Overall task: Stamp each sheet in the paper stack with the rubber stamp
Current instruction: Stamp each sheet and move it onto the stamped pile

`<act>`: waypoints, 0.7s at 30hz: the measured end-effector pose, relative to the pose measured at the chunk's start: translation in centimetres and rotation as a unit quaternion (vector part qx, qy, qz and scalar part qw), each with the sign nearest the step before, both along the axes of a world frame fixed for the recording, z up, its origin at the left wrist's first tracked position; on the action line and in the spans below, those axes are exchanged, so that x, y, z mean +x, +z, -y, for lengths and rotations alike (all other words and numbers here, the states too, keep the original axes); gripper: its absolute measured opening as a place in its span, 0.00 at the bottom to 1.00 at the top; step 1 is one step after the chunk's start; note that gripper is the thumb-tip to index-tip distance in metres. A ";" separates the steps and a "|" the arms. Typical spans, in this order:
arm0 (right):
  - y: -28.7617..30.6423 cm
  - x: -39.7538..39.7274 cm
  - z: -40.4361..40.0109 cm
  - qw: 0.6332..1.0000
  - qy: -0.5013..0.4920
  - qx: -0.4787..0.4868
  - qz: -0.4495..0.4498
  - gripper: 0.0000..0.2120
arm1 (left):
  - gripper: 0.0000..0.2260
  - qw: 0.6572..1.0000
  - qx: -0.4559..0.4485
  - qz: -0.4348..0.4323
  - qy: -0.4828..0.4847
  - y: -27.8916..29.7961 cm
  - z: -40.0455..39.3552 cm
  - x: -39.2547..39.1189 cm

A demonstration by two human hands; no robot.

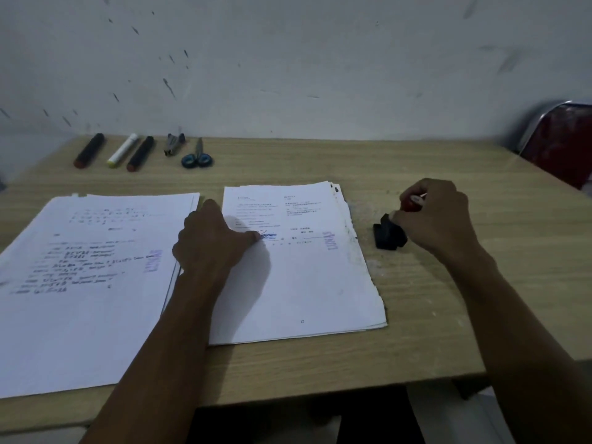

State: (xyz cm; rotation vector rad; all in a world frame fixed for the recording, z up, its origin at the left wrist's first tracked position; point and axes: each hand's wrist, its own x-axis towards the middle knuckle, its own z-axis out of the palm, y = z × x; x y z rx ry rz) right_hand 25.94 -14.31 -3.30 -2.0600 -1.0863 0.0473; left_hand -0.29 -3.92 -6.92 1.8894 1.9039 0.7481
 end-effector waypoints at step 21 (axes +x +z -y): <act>-1.5 -0.8 -1.7 0.998 0.026 -0.026 0.049 0.19 | 0.33 1.000 -0.008 0.013 0.003 0.0 0.0 -0.1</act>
